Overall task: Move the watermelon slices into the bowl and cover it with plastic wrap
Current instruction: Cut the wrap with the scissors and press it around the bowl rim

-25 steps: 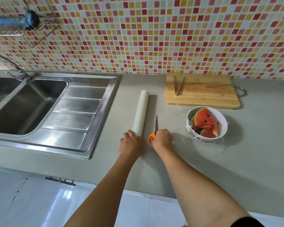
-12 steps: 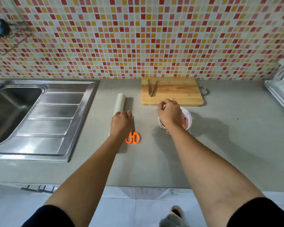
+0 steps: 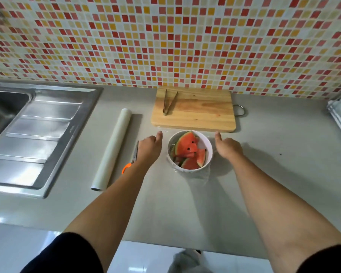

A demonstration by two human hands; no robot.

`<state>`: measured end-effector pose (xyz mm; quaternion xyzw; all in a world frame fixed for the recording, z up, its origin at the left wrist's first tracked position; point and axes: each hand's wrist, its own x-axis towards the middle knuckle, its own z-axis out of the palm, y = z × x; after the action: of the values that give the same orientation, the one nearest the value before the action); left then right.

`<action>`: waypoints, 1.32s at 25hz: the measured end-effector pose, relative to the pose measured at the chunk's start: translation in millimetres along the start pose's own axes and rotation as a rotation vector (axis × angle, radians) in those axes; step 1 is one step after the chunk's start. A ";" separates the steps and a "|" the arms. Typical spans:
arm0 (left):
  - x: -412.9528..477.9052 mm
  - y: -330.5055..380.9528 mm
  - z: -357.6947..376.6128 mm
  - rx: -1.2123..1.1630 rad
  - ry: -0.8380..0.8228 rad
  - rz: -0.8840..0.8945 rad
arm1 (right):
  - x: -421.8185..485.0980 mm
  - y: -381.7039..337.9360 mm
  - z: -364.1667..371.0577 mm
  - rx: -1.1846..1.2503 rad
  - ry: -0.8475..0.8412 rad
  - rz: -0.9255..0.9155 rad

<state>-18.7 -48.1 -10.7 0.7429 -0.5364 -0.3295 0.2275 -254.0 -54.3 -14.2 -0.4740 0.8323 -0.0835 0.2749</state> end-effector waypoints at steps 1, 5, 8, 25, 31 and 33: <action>4.8 1.7 5.1 -0.117 -0.014 -0.089 | 8.0 3.8 0.1 0.062 -0.111 0.043; 14.9 5.5 14.0 -0.423 -0.124 -0.333 | 23.6 0.5 2.3 0.459 -0.472 0.150; 16.4 3.5 17.3 -0.602 -0.284 -0.339 | 34.9 -8.5 4.7 0.592 -0.559 0.202; 45.9 14.4 16.6 -0.576 -0.101 -0.215 | 47.2 -35.0 1.1 0.875 -0.583 0.180; 46.8 14.6 21.2 -0.318 -0.019 -0.064 | 50.6 -43.3 2.7 0.753 -0.498 0.125; 45.8 13.7 24.8 -0.246 0.050 0.002 | 50.7 -44.2 5.0 0.778 -0.388 0.082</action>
<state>-36.3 -95.5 -29.3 0.7167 -0.4869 -0.3742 0.3305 -238.7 -119.7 -19.9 -0.3084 0.6901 -0.2893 0.5873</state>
